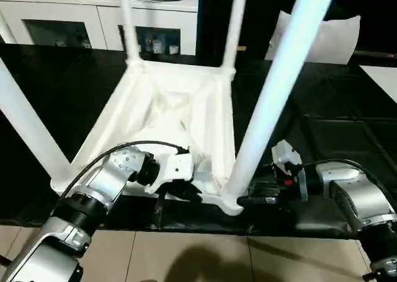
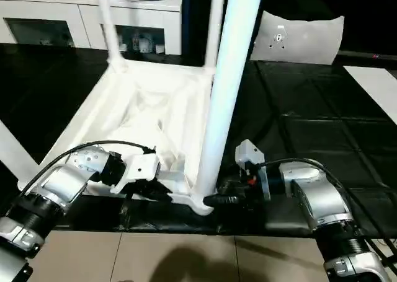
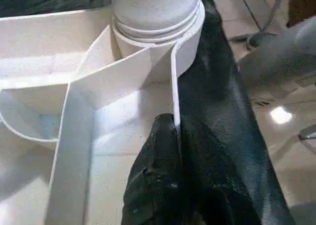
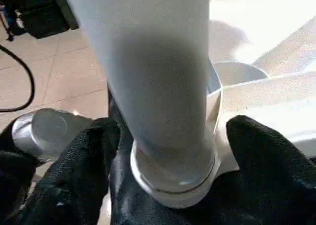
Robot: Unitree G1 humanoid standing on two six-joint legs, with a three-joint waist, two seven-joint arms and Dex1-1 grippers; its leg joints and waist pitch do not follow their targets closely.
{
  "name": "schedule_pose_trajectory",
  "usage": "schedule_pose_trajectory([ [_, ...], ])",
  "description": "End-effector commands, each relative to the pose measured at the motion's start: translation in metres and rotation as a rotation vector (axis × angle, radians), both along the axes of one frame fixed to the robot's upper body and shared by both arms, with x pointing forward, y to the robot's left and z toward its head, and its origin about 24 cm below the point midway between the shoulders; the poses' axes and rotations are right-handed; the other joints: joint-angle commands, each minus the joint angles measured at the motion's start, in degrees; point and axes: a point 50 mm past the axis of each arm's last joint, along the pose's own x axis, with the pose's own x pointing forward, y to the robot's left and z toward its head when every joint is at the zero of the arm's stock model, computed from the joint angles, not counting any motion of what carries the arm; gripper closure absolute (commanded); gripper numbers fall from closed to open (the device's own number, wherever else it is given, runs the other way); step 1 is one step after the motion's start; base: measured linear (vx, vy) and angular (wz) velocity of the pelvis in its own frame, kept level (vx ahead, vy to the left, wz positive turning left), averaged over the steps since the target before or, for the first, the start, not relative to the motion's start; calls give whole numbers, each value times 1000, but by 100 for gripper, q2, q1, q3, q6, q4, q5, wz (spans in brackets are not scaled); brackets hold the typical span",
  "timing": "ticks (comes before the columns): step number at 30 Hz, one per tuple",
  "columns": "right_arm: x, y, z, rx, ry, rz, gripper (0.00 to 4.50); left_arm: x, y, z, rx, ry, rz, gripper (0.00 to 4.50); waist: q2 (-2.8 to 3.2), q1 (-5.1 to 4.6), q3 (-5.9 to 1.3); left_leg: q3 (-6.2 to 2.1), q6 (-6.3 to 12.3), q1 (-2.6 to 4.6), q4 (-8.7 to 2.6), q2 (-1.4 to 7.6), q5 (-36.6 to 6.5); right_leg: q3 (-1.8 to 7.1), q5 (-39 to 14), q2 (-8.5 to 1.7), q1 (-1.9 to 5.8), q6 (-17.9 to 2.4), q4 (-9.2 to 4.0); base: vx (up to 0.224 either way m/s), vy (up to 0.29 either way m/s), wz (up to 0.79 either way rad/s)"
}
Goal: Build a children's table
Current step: Rotate leg to tighten
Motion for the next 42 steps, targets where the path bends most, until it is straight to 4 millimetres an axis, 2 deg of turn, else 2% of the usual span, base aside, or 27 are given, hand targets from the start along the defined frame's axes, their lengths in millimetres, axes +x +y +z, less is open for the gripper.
schedule_pose_trajectory([
  [1, 2, 0, 3, 7, 3, 18, 103, -8, -11, 1, 13, -2, -102, 450, -36, -31, -386, -144, 404, -39, -405, 417, -14, 545, -1692, -566, 442, -88, -461, 0, 0, 0],
  [8, 2, 4, 3, 36, 11, 45, 164, -9, -11, 2, 15, -1, -117, 450, -41, -22, -392, -142, 375, -43, -405, 394, -38, 530, -1765, -546, 450, 53, -480, 0, 0, 0],
  [16, -1, 7, 0, 49, 29, 67, 235, -9, -10, 2, 21, 1, -113, 450, -35, -21, -395, -148, 356, -44, -407, 397, -30, 526, -1739, -547, 450, 68, -480, 0, 0, 0],
  [24, -8, 14, 0, 124, 67, 30, 249, -6, -15, 4, -28, 33, -39, 450, -17, -19, -392, -158, 337, -39, -416, 421, 2, 537, -1631, -554, 454, 18, -474, 0, 0, 0],
  [26, -6, 21, -3, 111, 73, -56, 249, -1, -20, 6, -51, 31, 11, 450, -21, -27, -381, -147, 310, -36, -420, 394, -71, 525, -1779, -546, 449, 68, -504, 0, 0, 0],
  [27, -5, 23, -4, 102, 70, -79, 249, 0, -22, 6, -57, 30, 29, 450, -20, -32, -363, -146, 250, -24, -427, 374, -160, 506, -2001, -546, 449, 154, -549, 0, 0, 0],
  [28, -3, 27, -6, 91, 56, -120, 249, 3, -24, 7, -68, 28, 53, 450, -15, -54, -334, -134, 196, 0, -432, 347, -353, 479, -2360, -539, 434, 275, -626, 0, 0, 0],
  [29, 0, 35, -8, 79, 37, -191, 249, 6, -29, 9, -88, 23, 96, 450, 29, -90, -299, -124, 106, 58, -423, 319, -592, 435, -2785, -522, 393, 415, -730, 0, 0, 0],
  [30, 3, 41, -9, 75, 21, -234, 249, 10, -32, 10, -100, 15, 133, 450, 12, -124, -291, -126, 55, 80, -419, 304, -673, 405, -2953, -511, 383, 498, -769, 0, 0, 0],
  [31, 6, 47, -9, 71, 5, -285, 249, 13, -36, 11, -109, 6, 170, 450, 1, -161, -299, -133, 2, 66, -394, 268, -769, 338, -3168, -501, 413, 667, -817, 0, 0, 0],
  [32, 7, 51, -9, 69, -2, -313, 249, 15, -38, 12, -112, 1, 191, 450, 8, -185, -299, -140, -10, 64, -392, 266, -803, 307, -3224, -485, 419, 742, -844, 0, 0, 0],
  [33, 10, 56, -10, 60, -7, -360, 250, 18, -41, 13, -119, -7, 229, 450, 39, -258, -312, -175, -16, 74, -405, 314, -886, 240, -3192, -494, 450, 804, -888, 0, 0, 0],
  [34, 12, 58, -10, 53, -8, -389, 251, 20, -43, 13, -124, -10, 252, 450, 101, -348, -310, -232, 6, 55, -445, 445, -1051, 199, -3000, -518, 512, 729, -896, 0, 0, 0],
  [35, 15, 62, -11, 42, -15, -432, 251, 22, -45, 14, -132, -12, 283, 450, 166, -432, -336, -315, -22, 40, -501, 587, -1265, 216, -2672, -561, 575, 612, -808, 0, 0, 0],
  [36, 18, 66, -12, 28, -13, -482, 252, 24, -47, 14, -139, -10, 313, 450, 151, -475, -331, -332, -29, 26, -533, 622, -1365, 255, -2552, -579, 576, 560, -781, 0, 0, 0],
  [37, 21, 71, -12, 10, -19, -530, 253, 26, -49, 15, -146, -12, 350, 450, 132, -534, -329, -315, -101, 57, -521, 576, -1429, 304, -2469, -618, 538, 422, -773, 0, 0, 0],
  [38, 26, 77, -12, -9, -30, -604, 254, 30, -52, 15, -151, -21, 405, 450, 115, -563, -317, -291, -112, 59, -500, 509, -1408, 303, -2549, -627, 523, 385, -803, 0, 0, 0],
  [39, 31, 82, -12, -22, -37, -665, 254, 34, -54, 15, -154, -34, 449, 450, 55, -595, -319, -235, -107, 53, -443, 378, -1194, 284, -2744, -625, 511, 386, -848, 0, 0, 0],
  [40, 31, 82, -12, -22, -37, -665, 254, 34, -54, 15, -154, -34, 449, 450, 76, -606, -324, -205, -54, 64, -420, 319, -991, 266, -2822, -610, 501, 400, -874, 0, 0, 0],
  [41, 36, 88, -12, -47, -53, -749, 254, 39, -59, 16, -157, -56, 515, 450, 73, -605, -341, -197, 37, 36, -430, 324, -803, 292, -2655, -600, 521, 411, -843, 0, 0, 0],
  [42, 37, 88, -12, -51, -56, -760, 254, 39, -59, 16, -157, -59, 522, 450, 86, -620, -337, -205, 56, 35, -446, 352, -721, 307, -2539, -589, 506, 376, -830, 0, 0, 0],
])
